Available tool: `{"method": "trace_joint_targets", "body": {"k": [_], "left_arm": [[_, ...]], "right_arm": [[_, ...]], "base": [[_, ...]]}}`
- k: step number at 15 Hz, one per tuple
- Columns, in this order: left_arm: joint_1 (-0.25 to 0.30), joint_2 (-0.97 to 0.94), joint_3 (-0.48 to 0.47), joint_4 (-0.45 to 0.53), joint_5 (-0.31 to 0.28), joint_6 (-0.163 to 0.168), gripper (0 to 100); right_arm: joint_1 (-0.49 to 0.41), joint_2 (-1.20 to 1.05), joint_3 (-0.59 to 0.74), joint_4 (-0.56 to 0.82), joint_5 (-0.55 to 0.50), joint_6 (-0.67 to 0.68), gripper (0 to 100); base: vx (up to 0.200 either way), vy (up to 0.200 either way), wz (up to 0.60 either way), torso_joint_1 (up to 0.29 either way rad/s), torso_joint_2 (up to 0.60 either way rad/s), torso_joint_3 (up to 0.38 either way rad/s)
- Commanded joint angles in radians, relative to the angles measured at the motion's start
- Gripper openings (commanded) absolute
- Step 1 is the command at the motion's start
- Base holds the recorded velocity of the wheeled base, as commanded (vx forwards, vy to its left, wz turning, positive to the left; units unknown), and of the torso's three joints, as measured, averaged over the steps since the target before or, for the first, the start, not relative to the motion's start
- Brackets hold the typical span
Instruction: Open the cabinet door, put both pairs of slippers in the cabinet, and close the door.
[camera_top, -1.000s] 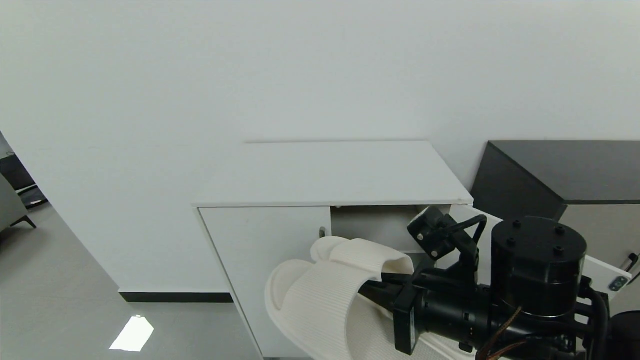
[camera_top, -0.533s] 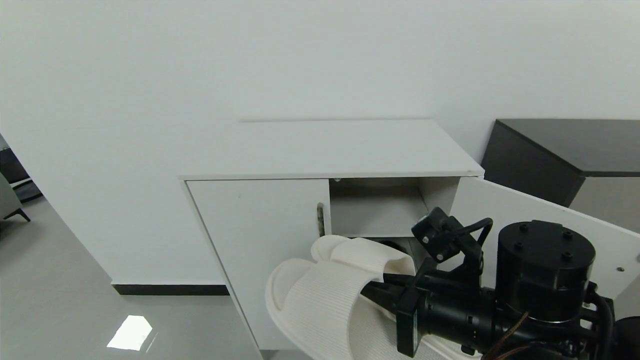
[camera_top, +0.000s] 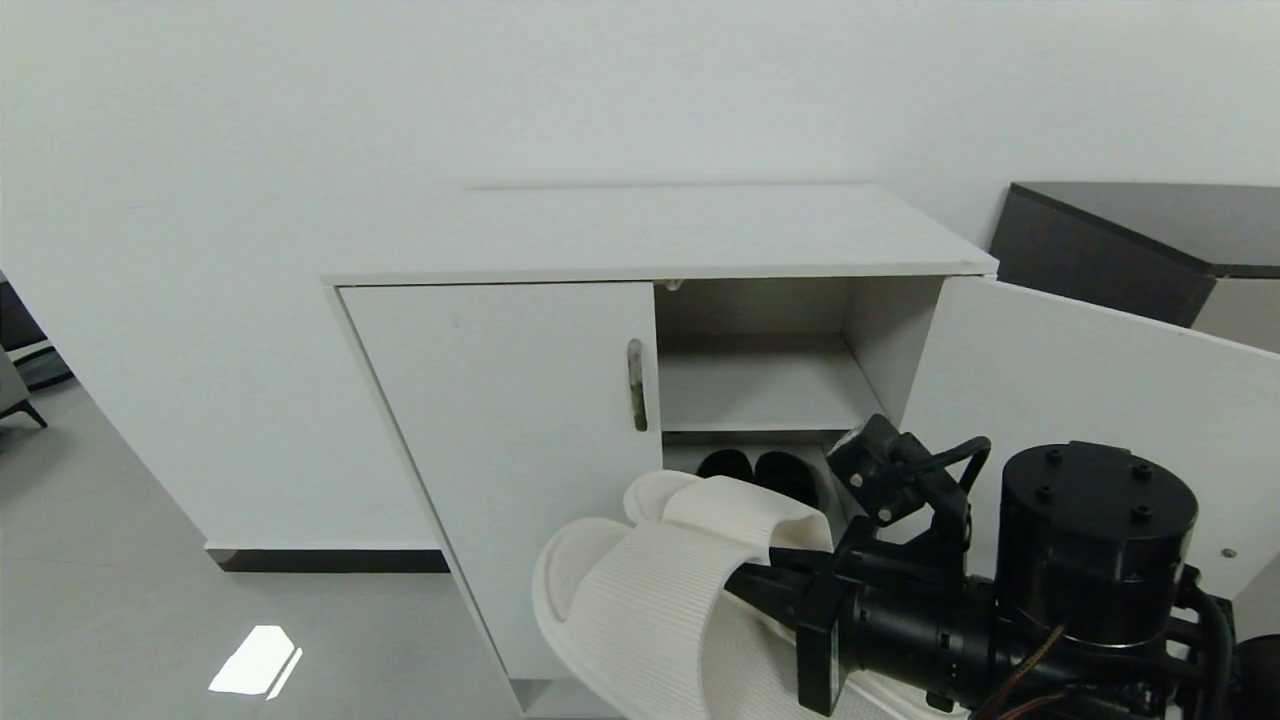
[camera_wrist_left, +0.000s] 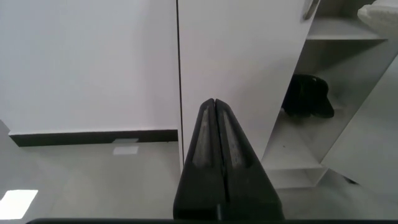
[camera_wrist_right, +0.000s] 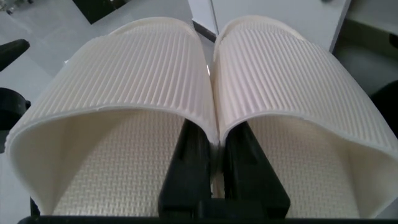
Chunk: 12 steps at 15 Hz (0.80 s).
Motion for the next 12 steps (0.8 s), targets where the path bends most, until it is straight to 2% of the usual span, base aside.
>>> {"method": "trace_joint_targets", "body": {"k": [1, 6, 8, 9, 10, 11, 12], "left_arm": [[0.0, 0.001, 0.0, 0.0, 0.0, 0.0, 0], [0.0, 0.001, 0.0, 0.0, 0.001, -0.006, 0], [0.0, 0.001, 0.0, 0.0, 0.001, -0.006, 0], [0.0, 0.001, 0.0, 0.0, 0.003, -0.008, 0], [0.0, 0.001, 0.0, 0.0, 0.003, -0.008, 0], [0.0, 0.001, 0.0, 0.0, 0.003, -0.008, 0], [0.0, 0.001, 0.0, 0.0, 0.003, -0.008, 0]], "right_arm": [[0.0, -0.001, 0.0, 0.0, 0.001, 0.001, 0], [-0.008, -0.004, 0.041, -0.016, -0.024, -0.098, 0], [-0.025, -0.004, -0.028, 0.038, -0.199, -0.108, 0], [-0.017, -0.009, -0.135, 0.228, -0.393, -0.111, 0], [0.0, -0.026, -0.23, 0.394, -0.473, -0.079, 0], [0.043, -0.061, -0.397, 0.721, -0.518, 0.07, 0], [0.084, -0.06, -0.549, 0.942, -0.599, 0.168, 0]], "base": [[0.0, 0.0, 0.0, -0.178, 0.48, 0.3], [0.0, 0.0, 0.0, -0.147, 0.43, 0.277], [0.0, 0.0, 0.0, -0.044, 0.14, 0.09], [0.0, 0.0, 0.0, -0.017, 0.06, 0.041], [0.0, 0.0, 0.0, 0.0, 0.0, 0.0], [0.0, 0.0, 0.0, 0.0, 0.0, 0.0], [0.0, 0.0, 0.0, 0.0, 0.0, 0.0]]}}
